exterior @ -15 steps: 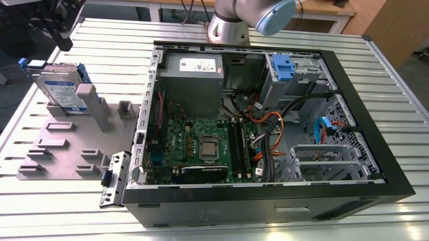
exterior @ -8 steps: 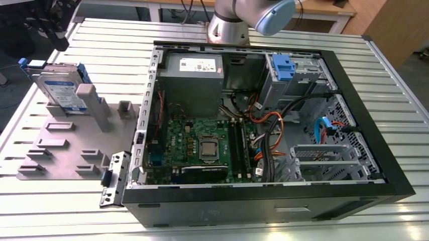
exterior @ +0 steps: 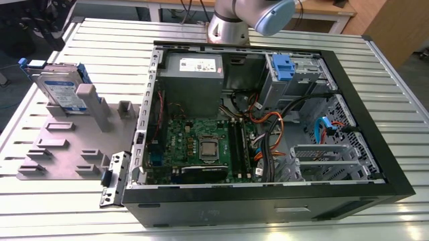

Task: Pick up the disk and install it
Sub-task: 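Reach for the disk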

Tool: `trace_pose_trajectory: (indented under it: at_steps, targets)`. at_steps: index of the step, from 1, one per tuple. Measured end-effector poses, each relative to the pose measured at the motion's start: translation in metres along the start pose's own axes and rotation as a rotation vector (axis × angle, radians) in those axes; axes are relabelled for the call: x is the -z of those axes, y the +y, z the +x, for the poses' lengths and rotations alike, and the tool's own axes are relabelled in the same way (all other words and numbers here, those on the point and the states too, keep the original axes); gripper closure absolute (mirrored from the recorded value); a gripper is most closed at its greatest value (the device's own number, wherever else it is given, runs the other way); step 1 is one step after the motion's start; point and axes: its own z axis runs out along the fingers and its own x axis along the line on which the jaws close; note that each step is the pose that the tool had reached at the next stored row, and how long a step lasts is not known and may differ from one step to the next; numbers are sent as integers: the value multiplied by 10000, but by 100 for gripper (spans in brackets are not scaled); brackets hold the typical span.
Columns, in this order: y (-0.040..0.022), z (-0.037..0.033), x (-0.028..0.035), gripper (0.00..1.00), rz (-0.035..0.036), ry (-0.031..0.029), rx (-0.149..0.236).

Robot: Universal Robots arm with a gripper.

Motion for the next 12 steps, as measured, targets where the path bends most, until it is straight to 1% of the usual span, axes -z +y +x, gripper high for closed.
trace_pose_trajectory:
  at_steps: [8, 12]
  targets:
    - [-5, 65, 1, 89, 0, 0, 0]
    - [-6, 79, 1, 89, 0, 0, 1]
